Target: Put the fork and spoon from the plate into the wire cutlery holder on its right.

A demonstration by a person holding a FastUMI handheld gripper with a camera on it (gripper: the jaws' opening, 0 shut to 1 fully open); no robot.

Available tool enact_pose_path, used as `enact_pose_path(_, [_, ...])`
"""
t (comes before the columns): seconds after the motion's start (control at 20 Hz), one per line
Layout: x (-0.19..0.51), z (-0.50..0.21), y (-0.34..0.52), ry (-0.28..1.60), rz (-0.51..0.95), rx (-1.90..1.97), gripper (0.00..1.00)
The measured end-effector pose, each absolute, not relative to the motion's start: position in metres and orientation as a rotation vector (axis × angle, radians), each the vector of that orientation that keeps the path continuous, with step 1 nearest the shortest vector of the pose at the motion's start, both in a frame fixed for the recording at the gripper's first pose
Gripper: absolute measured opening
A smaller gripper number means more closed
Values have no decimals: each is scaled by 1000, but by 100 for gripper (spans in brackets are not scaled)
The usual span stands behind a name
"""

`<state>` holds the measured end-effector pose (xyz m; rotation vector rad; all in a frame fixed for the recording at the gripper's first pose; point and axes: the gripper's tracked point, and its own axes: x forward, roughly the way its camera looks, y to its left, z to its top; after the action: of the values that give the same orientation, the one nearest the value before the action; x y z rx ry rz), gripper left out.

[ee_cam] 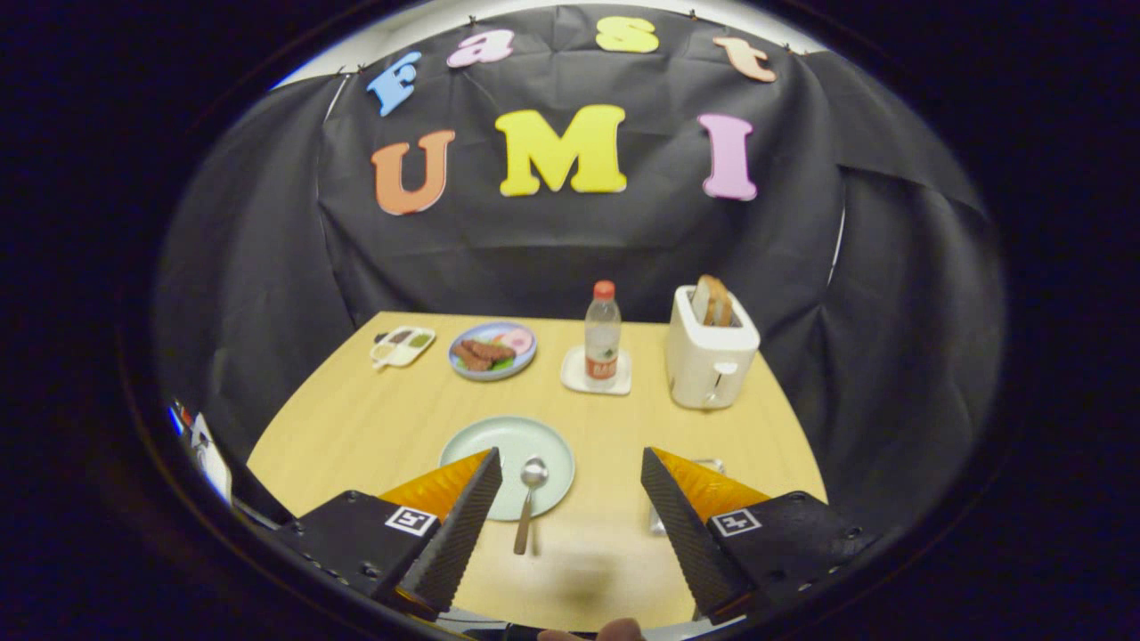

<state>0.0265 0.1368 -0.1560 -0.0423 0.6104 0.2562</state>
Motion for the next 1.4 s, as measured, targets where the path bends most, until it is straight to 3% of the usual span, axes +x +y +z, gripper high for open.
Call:
enact_pose_path(0.35, [14,-261,168,984,304,-90,97])
enact_pose_path(0.7, [22,-319,187,1176,301,-129,95])
enact_pose_path(0.85, [26,-333,191,1212,292,-132,74])
enact_pose_path(1.0, [27,-341,192,1245,284,-130,65])
enact_pose_path(1.05, [29,-343,190,1252,274,-131,44])
enact_pose_path(1.2, [29,-344,189,1267,266,-126,13])
enact_pose_path(1.4, [26,-325,187,1262,301,-73,1])
